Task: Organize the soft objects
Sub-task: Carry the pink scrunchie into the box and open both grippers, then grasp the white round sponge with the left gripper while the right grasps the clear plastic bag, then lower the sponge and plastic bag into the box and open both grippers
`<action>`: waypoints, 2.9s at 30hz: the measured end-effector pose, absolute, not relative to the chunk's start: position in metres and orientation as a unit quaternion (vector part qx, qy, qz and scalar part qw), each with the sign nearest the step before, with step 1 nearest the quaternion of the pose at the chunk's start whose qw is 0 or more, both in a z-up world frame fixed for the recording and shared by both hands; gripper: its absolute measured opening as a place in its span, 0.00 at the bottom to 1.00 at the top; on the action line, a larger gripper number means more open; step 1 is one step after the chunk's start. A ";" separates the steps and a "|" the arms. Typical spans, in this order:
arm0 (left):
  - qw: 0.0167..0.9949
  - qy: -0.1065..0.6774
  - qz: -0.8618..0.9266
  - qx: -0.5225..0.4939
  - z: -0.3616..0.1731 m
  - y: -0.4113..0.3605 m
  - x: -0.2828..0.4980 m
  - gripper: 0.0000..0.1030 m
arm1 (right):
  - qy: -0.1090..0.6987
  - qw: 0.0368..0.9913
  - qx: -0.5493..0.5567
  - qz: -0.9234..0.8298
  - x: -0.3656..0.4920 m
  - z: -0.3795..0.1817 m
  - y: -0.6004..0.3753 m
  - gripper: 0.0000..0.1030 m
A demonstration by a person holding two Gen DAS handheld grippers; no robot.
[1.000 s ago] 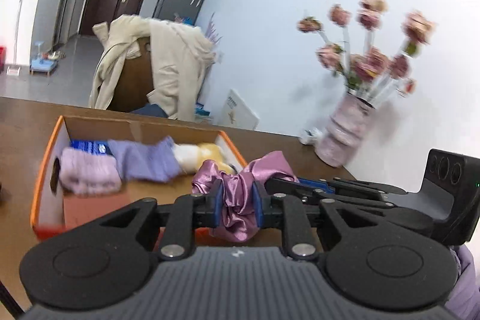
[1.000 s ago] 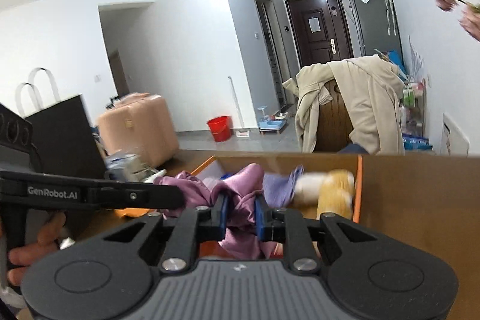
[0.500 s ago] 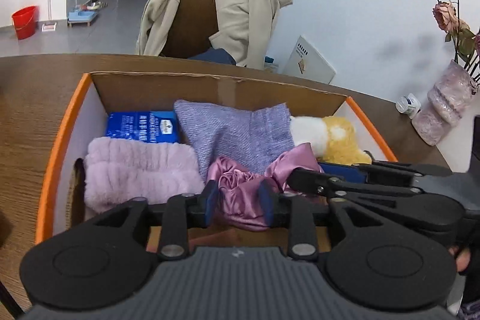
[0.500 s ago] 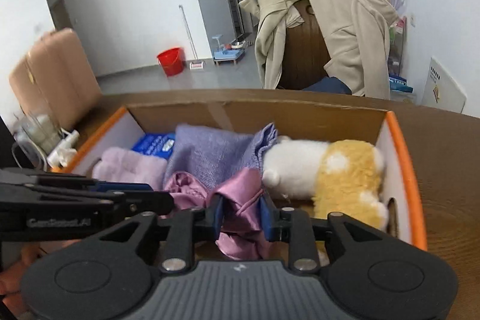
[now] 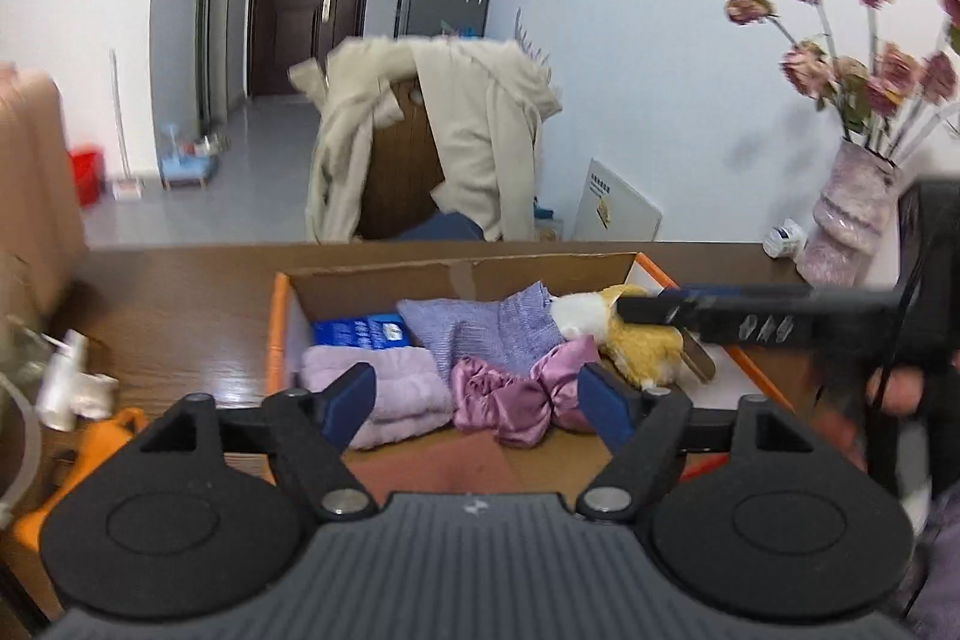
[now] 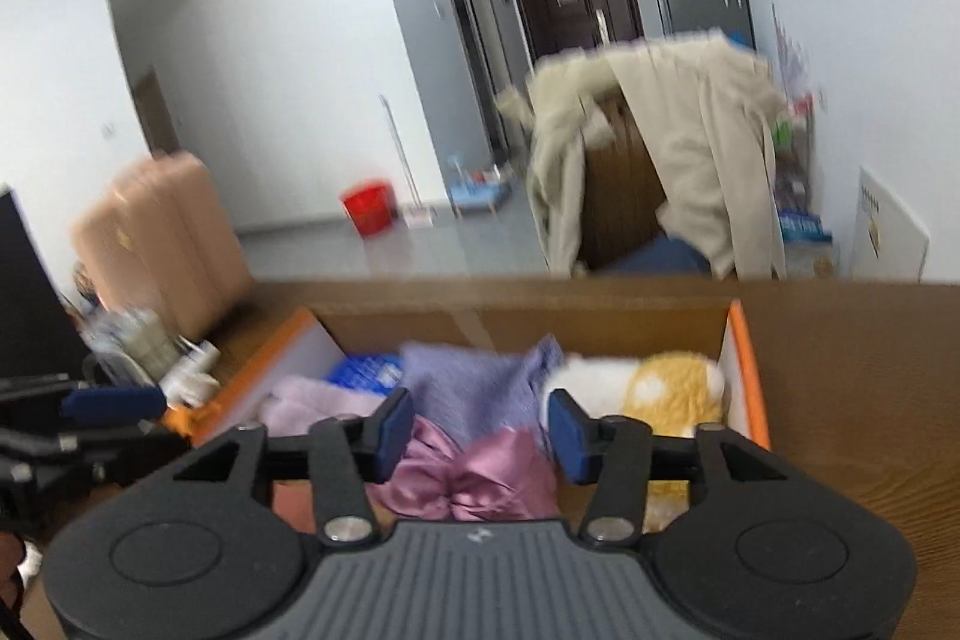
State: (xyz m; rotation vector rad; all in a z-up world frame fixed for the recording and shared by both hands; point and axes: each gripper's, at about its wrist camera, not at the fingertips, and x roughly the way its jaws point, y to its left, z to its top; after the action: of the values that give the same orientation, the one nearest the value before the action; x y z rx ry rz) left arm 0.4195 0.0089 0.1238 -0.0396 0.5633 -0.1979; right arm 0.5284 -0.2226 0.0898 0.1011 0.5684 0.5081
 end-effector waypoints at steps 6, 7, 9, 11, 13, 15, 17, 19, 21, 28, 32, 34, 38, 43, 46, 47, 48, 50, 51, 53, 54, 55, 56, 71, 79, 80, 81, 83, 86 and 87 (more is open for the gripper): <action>0.963 0.259 -0.071 0.000 0.136 0.010 0.340 0.80 | 0.225 0.935 0.064 0.269 0.465 0.129 -0.242 0.58; 0.964 0.256 -0.069 -0.002 0.137 0.010 0.329 0.81 | 0.219 0.934 0.064 0.274 0.452 0.133 -0.245 0.59; 0.967 0.244 -0.068 -0.009 0.138 0.010 0.299 0.83 | 0.212 0.934 0.056 0.283 0.428 0.140 -0.251 0.63; 0.970 0.231 -0.071 -0.009 0.136 0.009 0.270 0.86 | 0.209 0.934 0.041 0.286 0.403 0.142 -0.256 0.66; 0.972 0.224 -0.070 -0.010 0.130 0.008 0.247 0.86 | 0.215 0.933 0.022 0.286 0.379 0.139 -0.258 0.66; 0.972 0.227 -0.064 -0.015 0.121 0.007 0.228 0.88 | 0.220 0.931 0.002 0.291 0.353 0.133 -0.258 0.67; 0.970 0.236 -0.054 -0.017 0.108 0.005 0.212 0.88 | 0.226 0.928 -0.012 0.297 0.325 0.122 -0.259 0.68; 0.967 0.249 -0.044 -0.027 0.093 0.004 0.197 0.88 | 0.229 0.926 -0.022 0.300 0.296 0.109 -0.261 0.71; 0.963 0.266 -0.040 -0.033 0.080 0.002 0.186 0.88 | 0.238 0.924 -0.018 0.298 0.272 0.094 -0.265 0.75; 0.960 0.277 -0.024 -0.010 0.053 0.000 0.148 0.91 | 0.284 0.922 0.028 0.262 0.218 0.048 -0.281 0.75; 0.956 0.292 -0.005 0.000 0.037 0.004 0.144 0.91 | 0.298 0.919 0.039 0.253 0.208 0.033 -0.277 0.75; 0.955 0.297 0.002 0.004 0.031 0.004 0.145 0.91 | 0.299 0.920 0.029 0.252 0.206 0.030 -0.271 0.74; 0.952 0.306 0.001 0.002 0.020 0.002 0.148 0.91 | 0.300 0.920 0.026 0.250 0.210 0.027 -0.263 0.69; 0.949 0.316 0.011 0.000 0.010 0.002 0.163 0.85 | 0.300 0.917 0.017 0.263 0.215 0.025 -0.256 0.49; 0.941 0.339 -0.004 0.010 0.006 0.000 0.177 0.57 | 0.311 0.914 0.014 0.261 0.223 0.019 -0.253 0.35; 0.940 0.341 -0.006 0.012 0.004 -0.001 0.179 0.57 | 0.314 0.912 0.014 0.263 0.225 0.018 -0.254 0.30; 0.941 0.338 -0.005 0.019 0.003 -0.003 0.180 0.56 | 0.315 0.911 0.014 0.268 0.226 0.017 -0.255 0.27; 0.940 0.340 0.001 0.019 0.006 -0.004 0.182 0.55 | 0.315 0.908 0.022 0.276 0.230 0.019 -0.260 0.22; 0.940 0.340 0.002 0.015 0.010 -0.004 0.182 0.55 | 0.313 0.908 0.026 0.277 0.232 0.021 -0.263 0.20; 0.947 0.322 -0.012 0.007 0.027 -0.003 0.184 0.55 | 0.305 0.911 0.034 0.276 0.240 0.029 -0.271 0.18; 0.950 0.312 -0.017 0.002 0.035 -0.002 0.187 0.55 | 0.299 0.913 0.040 0.275 0.246 0.034 -0.276 0.17; 0.954 0.298 -0.022 -0.003 0.046 -0.003 0.192 0.55 | 0.292 0.915 0.047 0.274 0.253 0.039 -0.281 0.16; 0.958 0.286 -0.028 -0.008 0.056 -0.003 0.199 0.55 | 0.284 0.917 0.051 0.274 0.261 0.045 -0.286 0.16; 0.950 0.276 -0.143 0.012 0.088 -0.091 0.437 0.57 | 0.256 0.940 -0.014 0.223 0.470 0.087 -0.279 0.18; 0.932 0.324 -0.157 0.030 0.040 -0.114 0.479 0.58 | 0.281 0.936 -0.009 0.211 0.495 0.063 -0.282 0.34; 0.931 0.328 -0.157 0.030 0.037 -0.115 0.481 0.58 | 0.276 0.938 -0.011 0.208 0.492 0.064 -0.284 0.34; 0.931 0.328 -0.157 0.028 0.035 -0.116 0.483 0.59 | 0.271 0.940 -0.012 0.205 0.489 0.066 -0.286 0.36; 0.931 0.328 -0.157 0.023 0.034 -0.118 0.485 0.69 | 0.258 0.945 -0.005 0.201 0.483 0.073 -0.290 0.40; 0.927 0.332 -0.172 0.005 0.037 -0.118 0.485 0.81 | 0.238 0.951 0.004 0.199 0.473 0.087 -0.296 0.49; 0.928 0.332 -0.171 0.007 0.041 -0.117 0.483 0.81 | 0.233 0.952 0.006 0.199 0.469 0.091 -0.297 0.50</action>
State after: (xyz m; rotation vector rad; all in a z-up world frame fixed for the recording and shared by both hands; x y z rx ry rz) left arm 0.4828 -0.1174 0.0412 0.0142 0.6798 -0.3503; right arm 0.4691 -0.2972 0.0908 0.0117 0.4733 0.4041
